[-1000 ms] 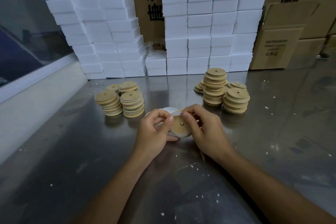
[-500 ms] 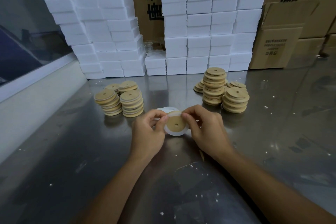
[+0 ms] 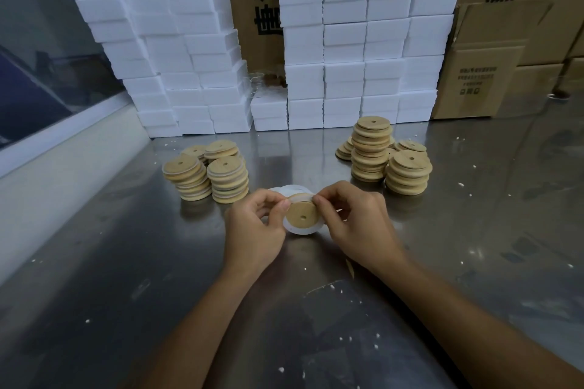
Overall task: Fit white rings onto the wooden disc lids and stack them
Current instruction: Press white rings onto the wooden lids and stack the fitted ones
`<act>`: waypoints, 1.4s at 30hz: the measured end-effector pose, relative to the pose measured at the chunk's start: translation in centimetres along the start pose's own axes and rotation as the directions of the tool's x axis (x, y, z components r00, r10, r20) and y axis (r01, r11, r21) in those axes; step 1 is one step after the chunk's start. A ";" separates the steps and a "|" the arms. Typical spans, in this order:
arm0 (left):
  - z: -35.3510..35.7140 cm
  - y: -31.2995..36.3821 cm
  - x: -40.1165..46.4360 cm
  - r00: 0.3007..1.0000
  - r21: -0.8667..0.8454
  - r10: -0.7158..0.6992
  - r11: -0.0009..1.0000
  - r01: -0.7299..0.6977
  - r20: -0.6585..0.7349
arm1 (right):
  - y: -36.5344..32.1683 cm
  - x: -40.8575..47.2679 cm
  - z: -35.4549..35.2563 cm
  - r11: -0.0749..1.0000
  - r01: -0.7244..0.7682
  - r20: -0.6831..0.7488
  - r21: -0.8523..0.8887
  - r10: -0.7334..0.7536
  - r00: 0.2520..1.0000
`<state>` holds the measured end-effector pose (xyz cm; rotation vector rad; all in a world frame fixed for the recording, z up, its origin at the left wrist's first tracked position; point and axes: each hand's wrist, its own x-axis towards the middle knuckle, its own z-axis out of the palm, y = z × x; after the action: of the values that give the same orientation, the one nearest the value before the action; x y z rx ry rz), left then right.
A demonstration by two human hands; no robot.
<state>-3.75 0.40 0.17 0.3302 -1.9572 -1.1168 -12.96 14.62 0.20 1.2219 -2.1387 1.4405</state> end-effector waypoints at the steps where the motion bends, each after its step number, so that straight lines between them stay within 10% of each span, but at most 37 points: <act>1: 0.0 0.0 0.0 1.000 0.001 0.000 1.000 0.000 0.003 | 0.0 0.0 0.0 1.000 0.002 0.001 0.003 -0.002 1.000; 18: -0.4 -0.4 0.2 0.999 -0.003 0.027 1.000 -0.027 0.017 | 0.1 0.0 -0.6 0.998 -0.057 0.081 0.024 0.055 0.995; 33: -1.7 -0.5 0.7 0.914 -0.359 -0.351 0.842 0.402 0.202 | 1.5 0.1 0.0 0.941 -0.288 0.138 0.175 0.266 0.954; 42: -1.8 -1.3 0.9 0.943 -0.059 -0.251 0.961 0.269 0.218 | 1.0 0.0 -0.4 0.962 -0.226 0.087 0.150 0.215 0.973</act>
<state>-3.10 -1.87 0.07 0.4498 -2.0815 -1.4551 -13.78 15.08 -0.22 1.1300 -2.3061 1.7147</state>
